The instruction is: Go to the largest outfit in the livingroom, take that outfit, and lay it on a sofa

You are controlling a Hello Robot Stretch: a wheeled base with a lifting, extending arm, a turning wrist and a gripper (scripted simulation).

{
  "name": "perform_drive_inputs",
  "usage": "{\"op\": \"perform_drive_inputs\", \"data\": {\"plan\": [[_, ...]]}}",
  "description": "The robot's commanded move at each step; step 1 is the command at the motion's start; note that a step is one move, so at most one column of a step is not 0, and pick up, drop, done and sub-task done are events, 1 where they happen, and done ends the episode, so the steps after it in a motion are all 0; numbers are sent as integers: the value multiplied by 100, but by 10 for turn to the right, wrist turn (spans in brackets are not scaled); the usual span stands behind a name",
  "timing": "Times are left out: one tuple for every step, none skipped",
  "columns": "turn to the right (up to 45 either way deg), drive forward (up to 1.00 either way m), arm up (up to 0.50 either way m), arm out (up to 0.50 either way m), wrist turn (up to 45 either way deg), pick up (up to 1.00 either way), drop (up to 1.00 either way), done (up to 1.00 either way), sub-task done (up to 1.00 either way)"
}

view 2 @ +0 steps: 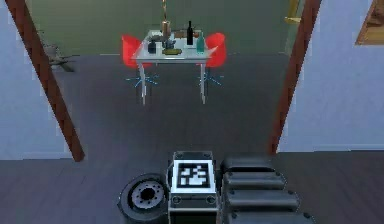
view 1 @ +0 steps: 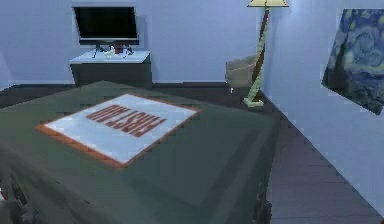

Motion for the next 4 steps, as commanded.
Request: {"op": "perform_drive_inputs", "data": {"plan": [[0, 100, 0, 0, 0, 0, 0, 0, 0], [-30, 0, 0, 0, 0, 0, 0, 0, 0], [0, 50, 0, 0, 0, 0, 0, 0, 0], [-420, 0, 0, 0, 0, 0, 0, 0, 0]]}}
